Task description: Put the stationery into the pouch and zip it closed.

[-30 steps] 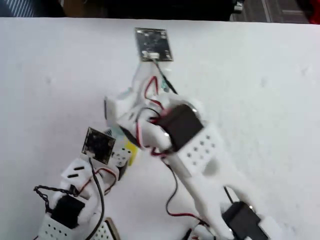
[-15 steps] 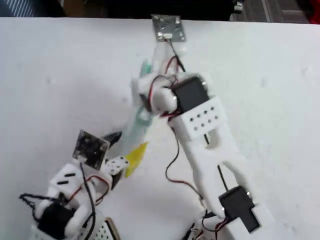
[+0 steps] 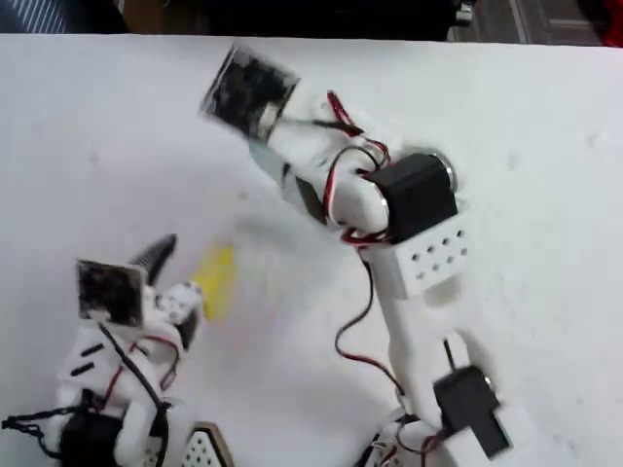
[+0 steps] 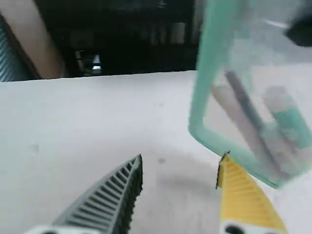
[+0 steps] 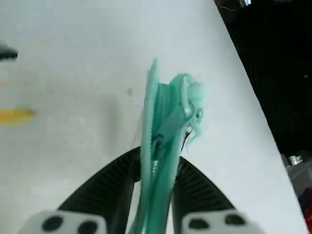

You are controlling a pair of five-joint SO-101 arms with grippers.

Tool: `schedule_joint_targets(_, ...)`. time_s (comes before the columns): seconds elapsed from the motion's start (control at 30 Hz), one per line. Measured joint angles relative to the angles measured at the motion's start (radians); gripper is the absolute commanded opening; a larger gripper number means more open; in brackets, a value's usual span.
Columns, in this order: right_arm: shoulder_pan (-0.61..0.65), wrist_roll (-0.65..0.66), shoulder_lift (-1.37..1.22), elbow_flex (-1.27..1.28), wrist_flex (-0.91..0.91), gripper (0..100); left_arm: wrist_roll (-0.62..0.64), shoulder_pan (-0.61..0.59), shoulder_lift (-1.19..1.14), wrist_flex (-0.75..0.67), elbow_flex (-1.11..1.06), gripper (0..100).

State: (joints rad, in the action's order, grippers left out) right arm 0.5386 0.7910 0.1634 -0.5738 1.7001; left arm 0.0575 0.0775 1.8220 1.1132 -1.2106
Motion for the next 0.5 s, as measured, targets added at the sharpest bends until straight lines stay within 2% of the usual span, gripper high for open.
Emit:
schedule_joint_targets(0.13, 0.074, 0.230, 0.135, 0.255, 0.000, 1.8, 0.109, -0.158, -0.002, -0.170, -0.118, 26)
schedule_joint_targets(0.23, 0.147, 0.396, 0.265, 0.500, 0.000, 1.8, 0.161, -0.221, -0.012, -0.253, -0.169, 26)
schedule_joint_targets(0.37, 0.218, 0.572, 0.482, 0.749, 0.000, 1.8, 0.184, -0.233, -0.018, -0.292, -0.184, 26)
schedule_joint_targets(0.5, 0.282, 0.641, 0.660, 0.924, 0.000, 1.8, 0.189, -0.198, -0.017, -0.295, -0.189, 26)
